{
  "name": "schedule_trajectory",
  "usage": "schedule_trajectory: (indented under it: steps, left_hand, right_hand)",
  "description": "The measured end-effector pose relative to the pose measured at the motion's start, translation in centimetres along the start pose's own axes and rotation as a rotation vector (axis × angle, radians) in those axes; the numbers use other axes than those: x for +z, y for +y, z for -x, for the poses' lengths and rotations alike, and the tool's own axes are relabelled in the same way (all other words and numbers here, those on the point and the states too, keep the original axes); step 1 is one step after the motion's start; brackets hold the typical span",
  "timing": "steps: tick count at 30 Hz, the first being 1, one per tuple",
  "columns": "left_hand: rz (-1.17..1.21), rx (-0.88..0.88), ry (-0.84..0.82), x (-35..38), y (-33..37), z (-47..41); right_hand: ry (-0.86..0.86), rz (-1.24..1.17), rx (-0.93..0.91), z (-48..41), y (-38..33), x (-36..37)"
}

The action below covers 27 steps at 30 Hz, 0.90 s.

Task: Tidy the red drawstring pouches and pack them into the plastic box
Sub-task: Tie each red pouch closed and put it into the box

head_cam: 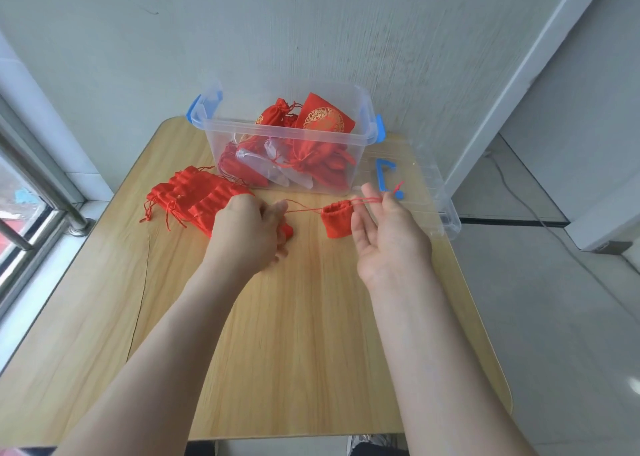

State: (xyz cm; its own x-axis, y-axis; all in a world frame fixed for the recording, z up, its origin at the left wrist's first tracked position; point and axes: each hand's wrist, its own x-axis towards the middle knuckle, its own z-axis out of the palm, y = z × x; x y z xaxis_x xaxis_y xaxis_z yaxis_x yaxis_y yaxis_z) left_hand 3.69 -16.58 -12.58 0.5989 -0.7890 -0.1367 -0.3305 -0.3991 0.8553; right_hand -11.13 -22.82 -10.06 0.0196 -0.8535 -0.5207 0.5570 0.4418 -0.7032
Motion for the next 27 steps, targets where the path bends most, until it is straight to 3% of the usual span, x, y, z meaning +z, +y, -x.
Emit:
schedule_trajectory:
  steps: [7,14,23,27]
  left_hand:
    - [0.579,-0.146,0.099,0.4,1.1,-0.2]
    - [1.028,-0.329,0.020,0.6,2.3,0.4]
    - [1.275,-0.389,0.009,1.2,2.1,-0.4]
    - [1.170,-0.307,-0.059,1.2,2.5,0.1]
  right_hand:
    - [0.023,-0.055,0.014,0.2,-0.2,-0.1]
    - [0.072,-0.189,0.151,0.2,0.0,0.1]
    - [0.036,-0.086,0.174,0.2,0.2,0.1]
    - [-0.142,0.100,0.066,0.6,0.0,0.2]
